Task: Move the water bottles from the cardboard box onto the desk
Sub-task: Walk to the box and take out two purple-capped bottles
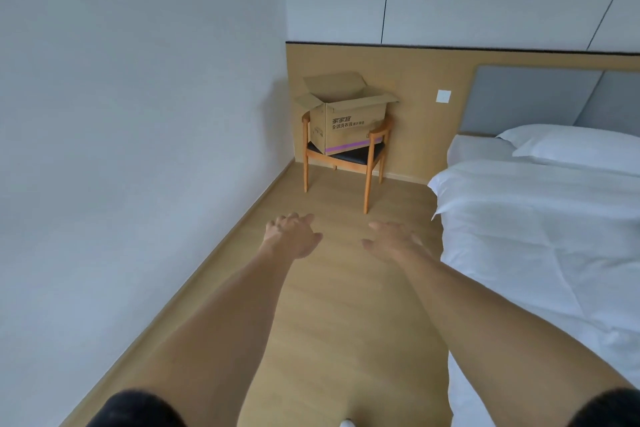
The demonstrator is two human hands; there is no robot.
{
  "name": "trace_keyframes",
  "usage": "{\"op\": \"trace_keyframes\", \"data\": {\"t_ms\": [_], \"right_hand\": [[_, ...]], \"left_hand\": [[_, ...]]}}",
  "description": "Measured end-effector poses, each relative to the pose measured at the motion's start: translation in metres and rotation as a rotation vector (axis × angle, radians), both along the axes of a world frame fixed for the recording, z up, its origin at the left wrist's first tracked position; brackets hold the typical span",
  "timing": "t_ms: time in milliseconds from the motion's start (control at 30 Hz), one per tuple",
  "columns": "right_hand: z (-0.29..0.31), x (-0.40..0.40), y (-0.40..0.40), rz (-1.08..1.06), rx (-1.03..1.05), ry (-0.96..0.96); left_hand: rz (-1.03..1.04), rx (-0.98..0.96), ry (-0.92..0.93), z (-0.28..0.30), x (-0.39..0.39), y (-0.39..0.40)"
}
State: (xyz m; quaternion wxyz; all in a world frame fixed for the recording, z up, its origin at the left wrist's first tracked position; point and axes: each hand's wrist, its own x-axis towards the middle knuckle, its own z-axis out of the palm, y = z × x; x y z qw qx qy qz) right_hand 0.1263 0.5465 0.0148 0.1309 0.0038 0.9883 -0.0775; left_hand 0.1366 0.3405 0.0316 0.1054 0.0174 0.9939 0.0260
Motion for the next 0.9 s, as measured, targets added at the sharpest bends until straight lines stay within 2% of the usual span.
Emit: {"op": "trace_keyframes", "data": {"t_ms": [333, 533, 900], "right_hand": [[0.004, -0.202, 0.01, -0.012, -0.072, -0.012], [-0.003, -0.285, 0.032, -0.026, -0.063, -0.039], [-0.001, -0.433, 0.095, -0.197, -0.126, 0.019]], "left_hand": [[0.057, 0.045, 0.015, 0.014, -0.213, 0.002], [0.052, 0.04, -0.008, 0.008, -0.309, 0.014], [-0.103, 0.094, -0.031, -0.004, -0.499, 0.08]]}}
